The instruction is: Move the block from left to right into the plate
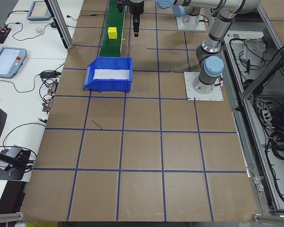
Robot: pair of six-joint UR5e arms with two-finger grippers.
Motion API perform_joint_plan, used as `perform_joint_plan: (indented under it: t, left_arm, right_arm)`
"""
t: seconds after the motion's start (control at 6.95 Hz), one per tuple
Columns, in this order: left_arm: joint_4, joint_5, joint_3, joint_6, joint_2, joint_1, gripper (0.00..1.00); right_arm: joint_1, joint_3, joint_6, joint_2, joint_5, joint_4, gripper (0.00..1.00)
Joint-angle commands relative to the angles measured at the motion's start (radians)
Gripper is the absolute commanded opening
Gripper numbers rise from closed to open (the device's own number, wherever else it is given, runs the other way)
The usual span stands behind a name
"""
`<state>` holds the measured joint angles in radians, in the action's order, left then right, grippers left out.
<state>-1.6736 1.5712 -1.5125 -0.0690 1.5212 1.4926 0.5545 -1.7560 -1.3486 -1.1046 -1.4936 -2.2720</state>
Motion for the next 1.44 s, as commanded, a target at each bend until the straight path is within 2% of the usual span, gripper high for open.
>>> perform_joint_plan:
  t: [0.0,0.14,0.29,0.58,0.72,1.01,1.3]
  left_arm:
    - [0.000,0.000,0.000,0.000,-0.001,0.000,1.00]
    - [0.000,0.000,0.000,0.000,0.000,0.000,1.00]
    - [0.000,0.001,-0.003,0.001,-0.001,0.001,1.00]
    - [0.002,0.006,0.003,0.000,-0.001,0.000,1.00]
    - [0.000,0.006,0.002,0.000,-0.001,0.000,1.00]
    - [0.000,0.006,0.000,0.000,-0.001,0.000,1.00]
    - [0.000,0.006,-0.003,0.000,-0.001,0.001,1.00]
  right_arm:
    - [-0.021,-0.005,0.096,-0.047,-0.081,0.009,1.00]
    - [-0.005,-0.003,0.220,-0.117,-0.094,0.093,1.00]
    - [0.075,0.003,0.312,-0.189,-0.082,0.188,1.00]
    - [0.352,0.015,0.612,-0.262,-0.077,0.261,1.00]
    - [0.489,0.015,0.795,-0.262,-0.019,0.259,1.00]
    - [0.644,0.038,1.073,-0.251,0.108,0.259,1.00]
    - [0.715,0.133,1.231,-0.164,0.214,0.256,1.00]
